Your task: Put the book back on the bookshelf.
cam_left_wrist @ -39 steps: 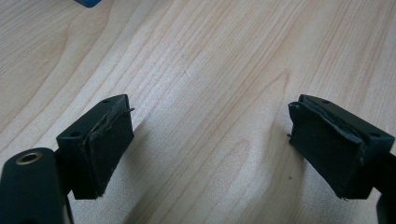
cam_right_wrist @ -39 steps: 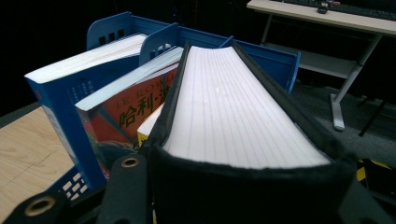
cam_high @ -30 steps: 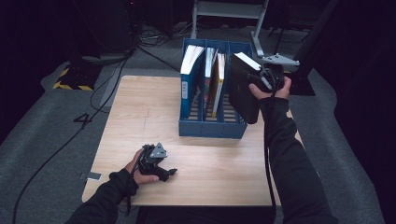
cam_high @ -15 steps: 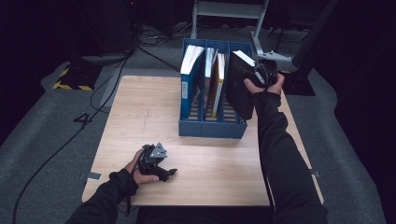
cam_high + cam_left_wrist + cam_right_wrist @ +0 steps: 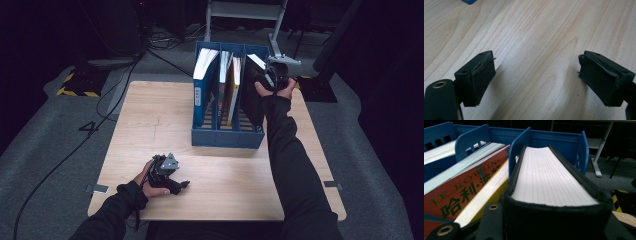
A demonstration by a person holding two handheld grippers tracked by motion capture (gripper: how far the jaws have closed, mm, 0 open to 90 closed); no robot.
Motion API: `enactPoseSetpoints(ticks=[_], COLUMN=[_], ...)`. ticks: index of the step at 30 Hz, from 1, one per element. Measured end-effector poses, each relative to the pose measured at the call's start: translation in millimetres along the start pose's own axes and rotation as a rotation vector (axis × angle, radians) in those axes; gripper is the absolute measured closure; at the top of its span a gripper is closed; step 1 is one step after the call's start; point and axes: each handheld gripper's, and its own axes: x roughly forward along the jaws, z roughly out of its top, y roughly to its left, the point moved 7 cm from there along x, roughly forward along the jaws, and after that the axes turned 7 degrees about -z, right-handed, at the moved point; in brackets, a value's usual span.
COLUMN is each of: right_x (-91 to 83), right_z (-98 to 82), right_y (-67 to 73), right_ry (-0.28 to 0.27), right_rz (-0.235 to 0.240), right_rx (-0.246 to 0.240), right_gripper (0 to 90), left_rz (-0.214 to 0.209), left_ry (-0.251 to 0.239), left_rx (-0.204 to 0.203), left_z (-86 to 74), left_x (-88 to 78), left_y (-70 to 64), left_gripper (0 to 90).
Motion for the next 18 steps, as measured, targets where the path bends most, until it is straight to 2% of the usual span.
enactPoseSetpoints(ticks=[9, 10, 18], right_x=[16.8, 20.8, 29.2], right_z=[-13.5, -16.9, -23.9], right_y=[1.5, 2.2, 2.8], right_ry=[0.005, 0.0, -0.013], right_rz=[-0.018, -0.02, -0.023], right_rx=[0.012, 0.027, 0.044], right_gripper=[53.0, 53.0, 52.9], left_rz=[0.005, 0.006, 0.004], left_ry=[-0.002, -0.002, -0.001], left_rx=[0.0, 0.0, -0.001], left_z=[0.2, 0.2, 0.1], left_x=[0.1, 0.1, 0.0], left_y=[0.3, 0.3, 0.0], left_gripper=[13.1, 13.1, 13.2])
